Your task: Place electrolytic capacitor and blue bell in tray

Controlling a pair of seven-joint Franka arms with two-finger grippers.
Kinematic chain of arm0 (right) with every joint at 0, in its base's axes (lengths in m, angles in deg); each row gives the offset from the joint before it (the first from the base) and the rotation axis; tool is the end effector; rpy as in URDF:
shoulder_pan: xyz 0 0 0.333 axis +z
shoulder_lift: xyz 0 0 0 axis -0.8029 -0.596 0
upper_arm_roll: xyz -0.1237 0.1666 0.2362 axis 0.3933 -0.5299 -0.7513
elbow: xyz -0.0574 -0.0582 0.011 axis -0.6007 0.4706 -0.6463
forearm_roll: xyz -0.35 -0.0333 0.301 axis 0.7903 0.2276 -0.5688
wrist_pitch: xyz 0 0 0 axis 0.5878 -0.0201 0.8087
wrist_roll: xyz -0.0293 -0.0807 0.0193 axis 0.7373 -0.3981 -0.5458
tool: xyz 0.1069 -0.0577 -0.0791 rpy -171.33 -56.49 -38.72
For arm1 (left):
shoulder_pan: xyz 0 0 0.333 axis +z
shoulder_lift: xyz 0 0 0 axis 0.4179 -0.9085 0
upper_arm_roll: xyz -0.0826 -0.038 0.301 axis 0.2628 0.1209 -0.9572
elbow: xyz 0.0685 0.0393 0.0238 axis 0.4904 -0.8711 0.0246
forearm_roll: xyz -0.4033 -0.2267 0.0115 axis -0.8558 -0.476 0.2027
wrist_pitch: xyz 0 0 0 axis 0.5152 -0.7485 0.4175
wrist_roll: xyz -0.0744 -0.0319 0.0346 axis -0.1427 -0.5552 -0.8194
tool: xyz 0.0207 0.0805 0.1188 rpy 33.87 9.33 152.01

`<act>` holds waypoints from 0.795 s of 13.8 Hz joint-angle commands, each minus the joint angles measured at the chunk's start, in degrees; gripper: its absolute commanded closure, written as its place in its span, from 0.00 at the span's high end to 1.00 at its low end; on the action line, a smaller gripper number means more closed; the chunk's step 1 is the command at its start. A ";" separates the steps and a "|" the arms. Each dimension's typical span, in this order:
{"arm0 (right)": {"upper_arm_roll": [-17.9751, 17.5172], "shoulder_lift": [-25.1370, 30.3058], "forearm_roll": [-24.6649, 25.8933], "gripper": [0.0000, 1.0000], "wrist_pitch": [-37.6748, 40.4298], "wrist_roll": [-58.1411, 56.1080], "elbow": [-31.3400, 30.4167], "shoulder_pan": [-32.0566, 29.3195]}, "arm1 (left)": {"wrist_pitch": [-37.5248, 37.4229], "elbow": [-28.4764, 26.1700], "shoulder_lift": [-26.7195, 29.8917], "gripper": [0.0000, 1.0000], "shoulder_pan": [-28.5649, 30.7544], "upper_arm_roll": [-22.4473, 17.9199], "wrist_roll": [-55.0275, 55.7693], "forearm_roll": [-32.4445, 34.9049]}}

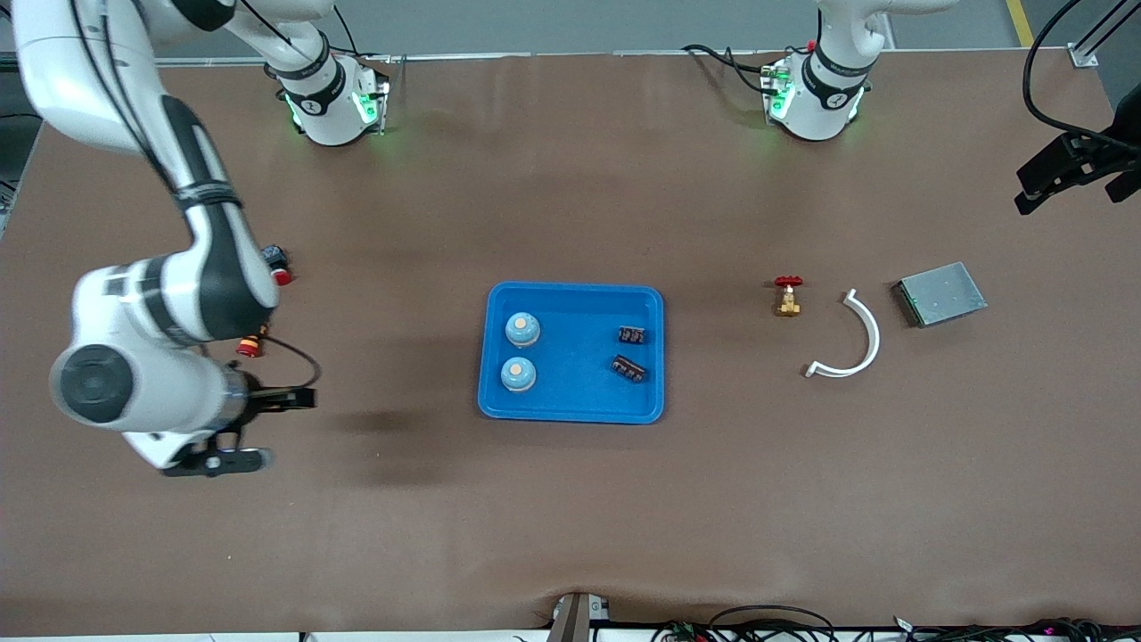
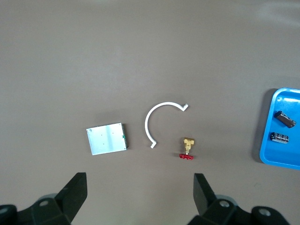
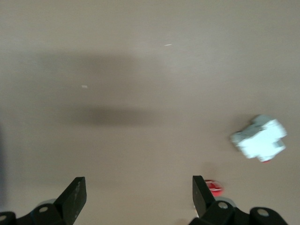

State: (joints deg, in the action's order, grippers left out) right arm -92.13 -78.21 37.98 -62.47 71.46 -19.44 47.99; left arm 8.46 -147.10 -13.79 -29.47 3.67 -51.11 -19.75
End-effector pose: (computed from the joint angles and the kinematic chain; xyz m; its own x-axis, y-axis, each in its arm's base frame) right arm 0.7762 0.0550 0.3234 0.9844 0.1062 -0.1403 0.1119 -0.9932 0.0332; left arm 0.6021 -0.0263 0.6529 0.9935 0.0926 0.0657 0.0965 -0.9935 -0.0598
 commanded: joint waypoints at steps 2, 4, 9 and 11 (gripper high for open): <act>-1.61 6.67 0.37 1.00 2.23 -8.89 -4.28 -5.82 | -0.04 -0.67 1.28 1.00 -0.32 0.16 -0.32 -1.05; -1.26 9.74 0.28 1.00 5.30 -9.61 -4.28 -5.92 | 0.13 -0.40 1.19 1.00 -0.32 0.25 0.03 -1.05; 8.22 18.45 -6.90 1.00 12.86 -6.81 -3.93 0.14 | 0.22 -0.23 1.19 1.00 -0.32 0.51 -0.40 -1.14; 10.86 20.91 -8.86 1.00 14.37 -5.75 -3.85 1.54 | 0.22 -0.14 1.19 1.00 -0.32 0.69 -0.93 -1.14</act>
State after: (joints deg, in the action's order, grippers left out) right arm -84.32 -61.17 31.19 -48.31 64.27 -20.45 48.03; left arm 8.47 -146.99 -13.58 -29.82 4.09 -51.12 -19.85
